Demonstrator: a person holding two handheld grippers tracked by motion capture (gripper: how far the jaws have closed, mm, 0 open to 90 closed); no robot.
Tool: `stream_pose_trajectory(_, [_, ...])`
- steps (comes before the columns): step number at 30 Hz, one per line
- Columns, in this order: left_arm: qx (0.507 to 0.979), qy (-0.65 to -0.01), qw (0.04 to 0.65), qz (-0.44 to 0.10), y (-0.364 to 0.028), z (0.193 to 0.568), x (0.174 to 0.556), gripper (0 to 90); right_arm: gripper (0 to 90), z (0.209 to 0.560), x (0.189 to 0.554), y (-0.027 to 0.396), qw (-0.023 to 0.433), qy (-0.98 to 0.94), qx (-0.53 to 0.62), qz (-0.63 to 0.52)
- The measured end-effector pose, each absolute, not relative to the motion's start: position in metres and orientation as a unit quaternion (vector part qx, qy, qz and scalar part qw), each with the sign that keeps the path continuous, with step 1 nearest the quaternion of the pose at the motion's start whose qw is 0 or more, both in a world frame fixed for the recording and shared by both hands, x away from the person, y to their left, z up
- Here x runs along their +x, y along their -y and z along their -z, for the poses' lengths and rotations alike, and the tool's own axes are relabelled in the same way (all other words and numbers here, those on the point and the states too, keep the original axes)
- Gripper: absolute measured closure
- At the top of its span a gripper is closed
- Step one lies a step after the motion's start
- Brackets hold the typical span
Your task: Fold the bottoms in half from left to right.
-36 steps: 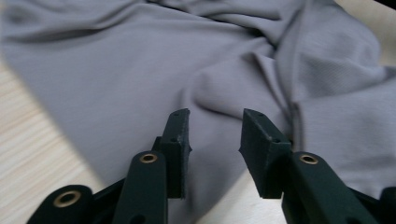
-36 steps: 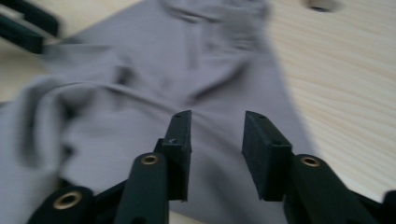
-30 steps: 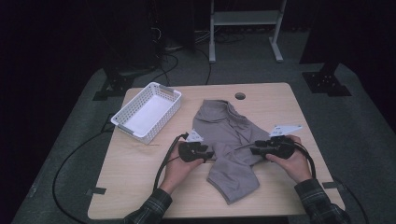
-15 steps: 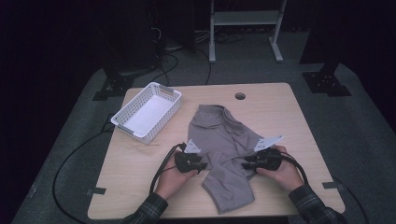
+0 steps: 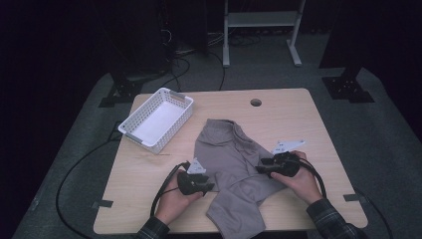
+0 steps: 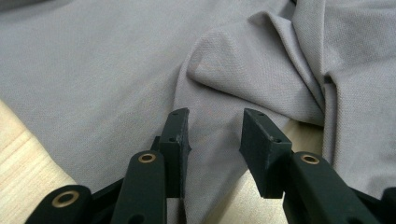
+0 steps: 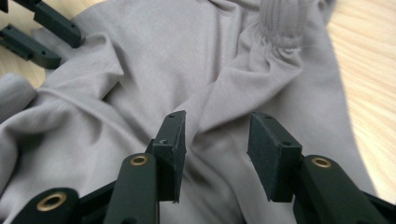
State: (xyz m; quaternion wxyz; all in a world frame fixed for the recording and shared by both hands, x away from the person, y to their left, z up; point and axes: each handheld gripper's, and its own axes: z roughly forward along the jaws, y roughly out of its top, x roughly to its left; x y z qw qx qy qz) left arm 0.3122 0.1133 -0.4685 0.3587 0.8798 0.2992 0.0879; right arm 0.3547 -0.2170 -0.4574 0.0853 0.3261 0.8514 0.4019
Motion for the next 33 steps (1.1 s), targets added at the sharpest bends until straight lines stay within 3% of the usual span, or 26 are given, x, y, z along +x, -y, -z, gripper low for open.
stream_pose_trajectory(3, [0.880,-0.299,0.357,-0.090,-0.113,0.468,0.312,61.4,58.0,0.465,0.361,0.210,0.069,-0.855,0.329,-0.395])
stream_pose_trajectory(8, [0.880,-0.299,0.359,-0.089,-0.113,0.469,0.312,61.4,88.0,0.465,0.367,0.207,0.080,-0.853,0.338,-0.389])
stream_pose_trajectory(20, [0.880,-0.299,0.358,-0.087,-0.115,0.469,0.312,61.5,88.8,0.417,0.402,0.248,0.186,-0.800,0.393,-0.413])
stream_pose_trajectory(33, [0.879,-0.303,0.358,-0.090,-0.116,0.469,0.312,62.3,88.6,0.427,0.453,0.306,0.214,-0.770,0.486,-0.353])
